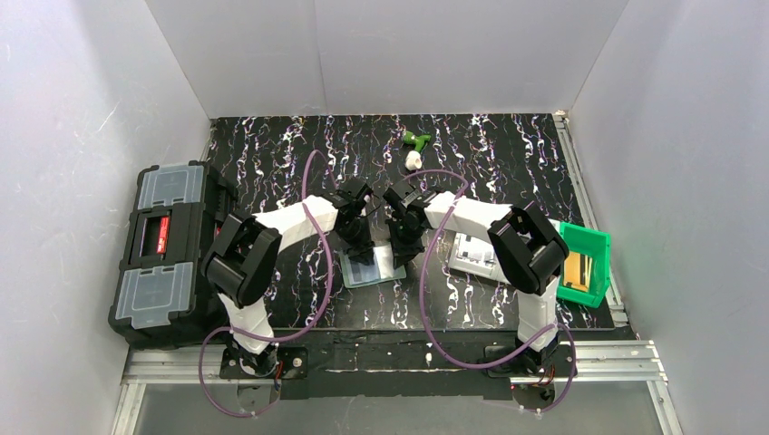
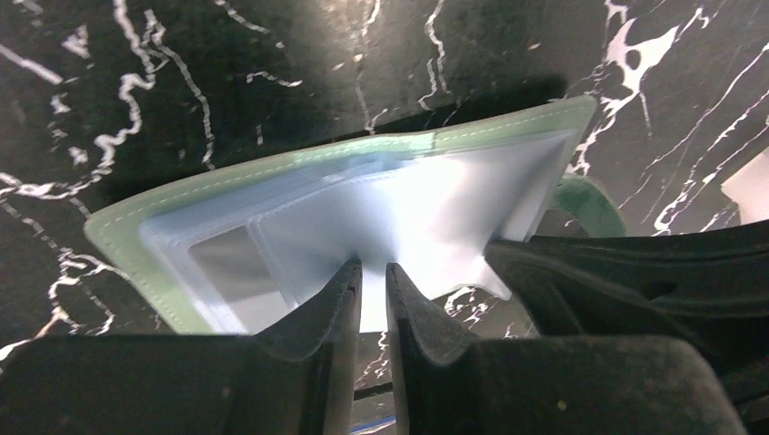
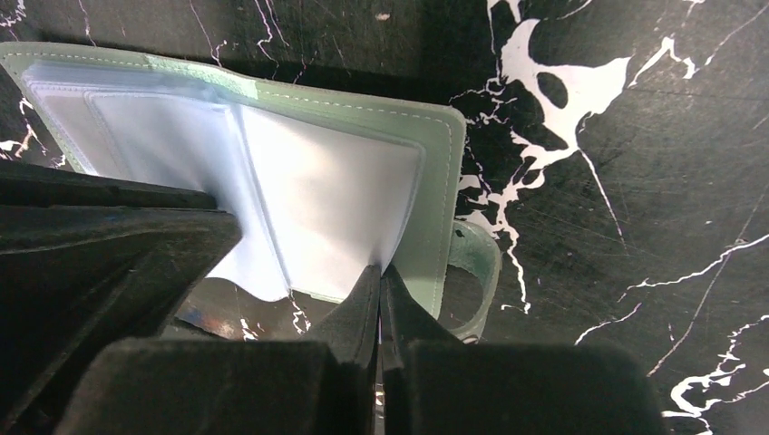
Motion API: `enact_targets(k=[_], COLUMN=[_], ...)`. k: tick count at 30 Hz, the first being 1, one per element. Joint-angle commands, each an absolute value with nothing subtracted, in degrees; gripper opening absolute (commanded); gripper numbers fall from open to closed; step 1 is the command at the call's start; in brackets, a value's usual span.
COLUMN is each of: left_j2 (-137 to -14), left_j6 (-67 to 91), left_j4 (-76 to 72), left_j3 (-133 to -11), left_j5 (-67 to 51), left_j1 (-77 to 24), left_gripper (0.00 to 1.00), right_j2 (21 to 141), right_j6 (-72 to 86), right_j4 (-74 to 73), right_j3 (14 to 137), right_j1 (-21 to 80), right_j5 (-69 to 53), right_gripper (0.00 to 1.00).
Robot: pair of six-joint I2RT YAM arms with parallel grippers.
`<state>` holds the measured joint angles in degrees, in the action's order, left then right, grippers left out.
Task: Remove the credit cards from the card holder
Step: Open the card holder at the center of the board.
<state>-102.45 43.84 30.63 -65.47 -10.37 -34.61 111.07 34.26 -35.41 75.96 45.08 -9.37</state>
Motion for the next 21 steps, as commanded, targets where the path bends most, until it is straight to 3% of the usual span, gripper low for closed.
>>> enact_targets(k=[1, 6, 13, 21], left_j2=[-105.48, -105.82, -105.62, -105.30], left_j6=[44.90, 45.44, 45.30, 44.68], left_j4=[31.51, 31.73, 32.06, 32.69], left_j3=[-65.11, -64.80, -65.10, -65.79], left_j5=[-8.55, -8.29, -8.72, -9.27], left_j1=[-34.91, -34.89, -34.89, -34.80], left_gripper=[0.16, 0.16, 0.16, 0.16], right_j2=[108.84, 103.56, 97.40, 101.08], right_j6=[33.34, 33.21, 34.32, 35.70], right_j4=[-36.31, -38.02, -33.86, -27.48], right_j3=[77.53, 78.44, 76.13, 74.85], right_j1=[45.09, 45.08, 45.79, 47.10], right_j5=[-9.51, -7.18, -9.72, -16.37], right_gripper=[0.10, 0.20, 0.27, 0.26])
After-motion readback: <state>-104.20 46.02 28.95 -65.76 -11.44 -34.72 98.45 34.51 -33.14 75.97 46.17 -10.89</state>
